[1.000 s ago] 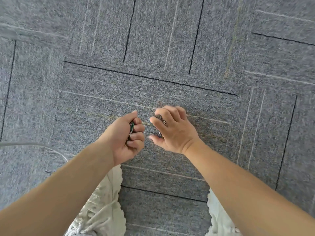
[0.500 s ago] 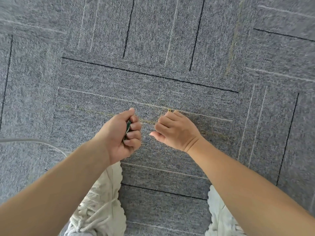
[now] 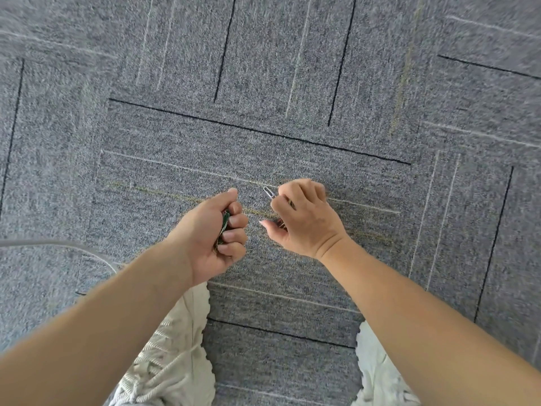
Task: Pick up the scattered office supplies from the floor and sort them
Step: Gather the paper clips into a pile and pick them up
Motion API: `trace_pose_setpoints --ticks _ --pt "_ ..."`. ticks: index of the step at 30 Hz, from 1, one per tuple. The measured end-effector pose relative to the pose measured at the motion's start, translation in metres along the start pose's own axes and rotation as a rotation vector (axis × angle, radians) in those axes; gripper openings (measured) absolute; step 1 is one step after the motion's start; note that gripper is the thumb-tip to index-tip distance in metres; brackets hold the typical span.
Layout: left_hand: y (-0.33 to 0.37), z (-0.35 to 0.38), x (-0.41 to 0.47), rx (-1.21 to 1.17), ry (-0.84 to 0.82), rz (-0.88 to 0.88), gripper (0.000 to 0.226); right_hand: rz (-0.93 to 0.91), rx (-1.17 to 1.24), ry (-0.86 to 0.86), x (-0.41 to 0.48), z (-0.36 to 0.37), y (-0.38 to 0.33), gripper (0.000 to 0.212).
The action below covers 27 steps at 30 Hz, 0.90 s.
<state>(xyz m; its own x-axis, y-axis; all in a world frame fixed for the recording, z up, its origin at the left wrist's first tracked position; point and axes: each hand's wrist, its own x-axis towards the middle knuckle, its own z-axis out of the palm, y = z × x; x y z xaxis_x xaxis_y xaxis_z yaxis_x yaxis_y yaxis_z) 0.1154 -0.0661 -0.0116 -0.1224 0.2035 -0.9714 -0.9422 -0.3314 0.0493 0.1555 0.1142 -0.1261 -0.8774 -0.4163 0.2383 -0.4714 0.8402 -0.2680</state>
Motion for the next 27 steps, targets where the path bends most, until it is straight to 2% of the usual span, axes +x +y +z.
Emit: trace_pose_setpoints --ticks 6,10,15,19,21,23,26,27 --pt "-0.002 0.001 0.0 0.036 0.014 0.019 0.038 -0.154 0.035 0.073 0.008 -0.001 0.005 0.024" --pt "-0.003 0.002 0.0 0.057 0.02 0.02 0.039 -0.278 -0.006 0.047 0.028 -0.006 0.018 0.044" --pt "-0.006 0.003 -0.002 0.068 0.017 0.008 0.038 -0.255 -0.04 -0.014 0.038 -0.011 0.016 0.052" --pt "-0.006 0.002 -0.002 0.059 0.004 0.007 0.038 -0.112 0.047 -0.032 0.048 -0.012 0.016 0.053" --pt "-0.005 0.001 -0.003 0.046 -0.005 -0.001 0.039 0.092 0.195 0.005 0.057 -0.02 0.014 0.053" --pt "-0.004 -0.002 -0.002 0.038 -0.011 -0.008 0.039 0.492 0.473 0.039 0.067 -0.037 0.01 0.056" --pt "-0.004 -0.004 -0.002 0.027 -0.011 -0.016 0.039 1.306 1.28 0.241 0.074 -0.064 0.012 0.053" --pt "-0.003 -0.003 -0.002 0.022 -0.011 -0.016 0.039 1.502 1.538 0.318 0.072 -0.07 0.016 0.052"
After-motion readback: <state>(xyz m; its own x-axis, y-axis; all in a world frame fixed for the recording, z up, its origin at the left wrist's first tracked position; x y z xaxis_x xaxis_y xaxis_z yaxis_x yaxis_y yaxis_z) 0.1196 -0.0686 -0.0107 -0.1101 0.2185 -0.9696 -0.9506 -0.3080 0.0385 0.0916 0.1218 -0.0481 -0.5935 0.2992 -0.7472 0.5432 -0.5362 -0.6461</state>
